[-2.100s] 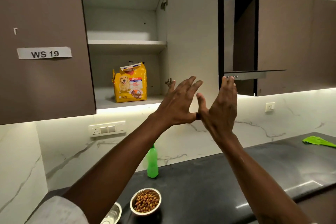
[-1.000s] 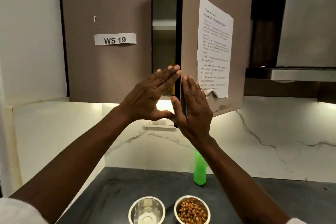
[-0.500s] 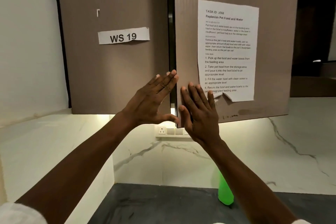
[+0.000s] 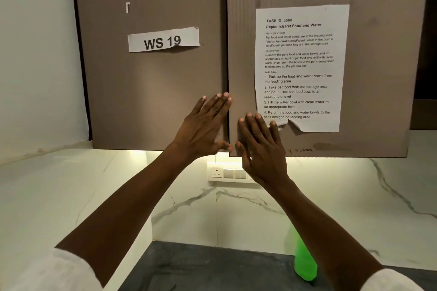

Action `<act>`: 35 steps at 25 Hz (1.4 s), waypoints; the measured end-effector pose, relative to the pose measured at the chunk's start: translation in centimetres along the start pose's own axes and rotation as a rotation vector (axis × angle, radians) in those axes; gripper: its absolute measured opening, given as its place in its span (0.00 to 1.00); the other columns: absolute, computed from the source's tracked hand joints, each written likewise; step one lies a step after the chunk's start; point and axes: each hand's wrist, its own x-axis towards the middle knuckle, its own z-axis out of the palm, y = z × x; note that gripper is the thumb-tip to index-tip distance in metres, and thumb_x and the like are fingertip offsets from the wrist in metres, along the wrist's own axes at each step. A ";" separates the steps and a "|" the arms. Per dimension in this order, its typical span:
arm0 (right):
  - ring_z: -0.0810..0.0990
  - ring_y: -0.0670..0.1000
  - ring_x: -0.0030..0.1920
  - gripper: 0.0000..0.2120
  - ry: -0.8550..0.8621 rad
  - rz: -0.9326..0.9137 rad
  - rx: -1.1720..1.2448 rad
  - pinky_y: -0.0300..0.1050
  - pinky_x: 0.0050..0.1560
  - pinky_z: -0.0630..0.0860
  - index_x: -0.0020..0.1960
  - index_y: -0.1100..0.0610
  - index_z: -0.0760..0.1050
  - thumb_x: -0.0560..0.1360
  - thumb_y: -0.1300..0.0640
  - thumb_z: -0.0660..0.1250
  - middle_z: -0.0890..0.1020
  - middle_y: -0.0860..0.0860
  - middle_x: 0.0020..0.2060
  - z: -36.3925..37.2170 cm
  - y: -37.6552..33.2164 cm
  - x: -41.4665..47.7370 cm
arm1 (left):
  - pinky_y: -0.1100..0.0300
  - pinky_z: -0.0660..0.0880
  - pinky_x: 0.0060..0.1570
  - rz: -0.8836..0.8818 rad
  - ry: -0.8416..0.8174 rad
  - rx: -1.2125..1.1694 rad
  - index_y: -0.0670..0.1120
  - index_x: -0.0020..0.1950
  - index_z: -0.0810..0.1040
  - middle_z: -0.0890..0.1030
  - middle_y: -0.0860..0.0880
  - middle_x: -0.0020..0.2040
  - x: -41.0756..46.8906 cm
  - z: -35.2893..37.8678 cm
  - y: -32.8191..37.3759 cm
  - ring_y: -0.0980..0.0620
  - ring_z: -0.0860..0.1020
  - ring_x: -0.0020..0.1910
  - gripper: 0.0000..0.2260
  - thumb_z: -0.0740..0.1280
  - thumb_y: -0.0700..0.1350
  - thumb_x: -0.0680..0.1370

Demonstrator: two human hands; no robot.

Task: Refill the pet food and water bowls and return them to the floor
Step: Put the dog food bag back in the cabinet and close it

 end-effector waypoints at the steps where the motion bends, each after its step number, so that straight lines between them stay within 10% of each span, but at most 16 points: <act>1: 0.56 0.56 0.83 0.28 -0.006 -0.007 -0.008 0.62 0.80 0.55 0.81 0.55 0.63 0.83 0.49 0.62 0.62 0.55 0.81 0.3 0.3 -0.1 | 0.45 0.47 0.83 -0.010 -0.009 0.008 0.42 0.85 0.46 0.47 0.42 0.86 0.3 0.3 0.1 0.44 0.47 0.85 0.53 0.52 0.79 0.74; 14: 0.56 0.57 0.83 0.27 -0.010 0.009 0.004 0.63 0.81 0.54 0.81 0.57 0.64 0.84 0.52 0.60 0.61 0.56 0.81 2.4 1.1 -0.6 | 0.49 0.46 0.83 -0.109 -0.098 -0.123 0.42 0.85 0.41 0.41 0.44 0.86 1.5 2.4 2.2 0.46 0.41 0.85 0.50 0.66 0.67 0.78; 26: 0.55 0.58 0.83 0.32 -0.266 -0.011 0.104 0.62 0.81 0.53 0.81 0.55 0.62 0.80 0.51 0.65 0.59 0.57 0.82 1.9 0.0 -10.4 | 0.45 0.56 0.82 0.024 -0.040 -0.287 0.41 0.84 0.56 0.55 0.41 0.85 -8.3 8.5 7.6 0.43 0.53 0.84 0.39 0.68 0.58 0.81; 35: 0.70 0.59 0.77 0.26 -0.887 0.306 0.259 0.58 0.77 0.66 0.76 0.52 0.71 0.79 0.52 0.69 0.69 0.57 0.78 -0.2 -0.1 -28.5 | 0.45 0.61 0.80 -0.233 -0.681 -0.584 0.45 0.84 0.59 0.57 0.45 0.85 -25.3 16.0 15.2 0.44 0.59 0.83 0.42 0.74 0.57 0.76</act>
